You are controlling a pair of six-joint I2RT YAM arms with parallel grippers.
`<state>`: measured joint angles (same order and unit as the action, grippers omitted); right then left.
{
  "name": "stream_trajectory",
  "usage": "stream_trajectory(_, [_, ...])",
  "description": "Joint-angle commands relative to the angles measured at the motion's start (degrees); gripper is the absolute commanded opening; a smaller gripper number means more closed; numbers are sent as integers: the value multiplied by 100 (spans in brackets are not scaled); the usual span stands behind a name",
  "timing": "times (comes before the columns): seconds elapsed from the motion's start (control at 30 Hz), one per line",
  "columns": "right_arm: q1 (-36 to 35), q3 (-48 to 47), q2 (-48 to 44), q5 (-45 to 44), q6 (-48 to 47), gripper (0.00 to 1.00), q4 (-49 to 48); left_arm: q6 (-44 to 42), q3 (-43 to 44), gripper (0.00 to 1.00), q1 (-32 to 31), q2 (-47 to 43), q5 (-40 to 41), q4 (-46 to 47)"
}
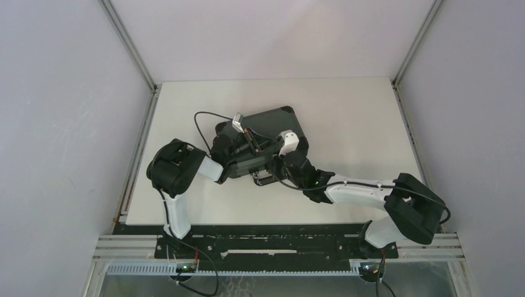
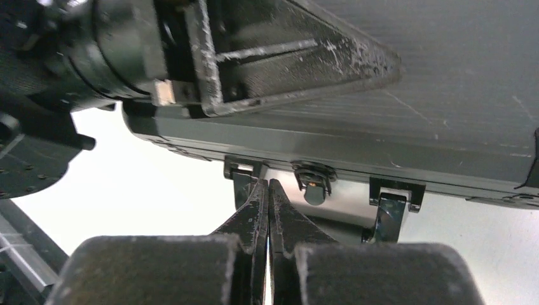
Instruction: Pack up texas hold em set
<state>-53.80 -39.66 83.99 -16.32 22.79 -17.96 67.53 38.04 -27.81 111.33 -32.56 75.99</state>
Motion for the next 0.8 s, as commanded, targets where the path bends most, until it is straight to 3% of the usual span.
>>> stream_trajectory(0.0, [36, -49, -116, -26, -113, 0, 82, -86, -526, 0, -128, 321, -543, -1367])
stream_trajectory(0.47, [618, -60, 1734, 606, 379, 0, -771, -74, -500, 0, -119, 370, -563, -1368])
stream_trajectory(0.77, [312, -64, 255, 86, -36, 0, 19, -49, -558, 0, -119, 324, -545, -1298])
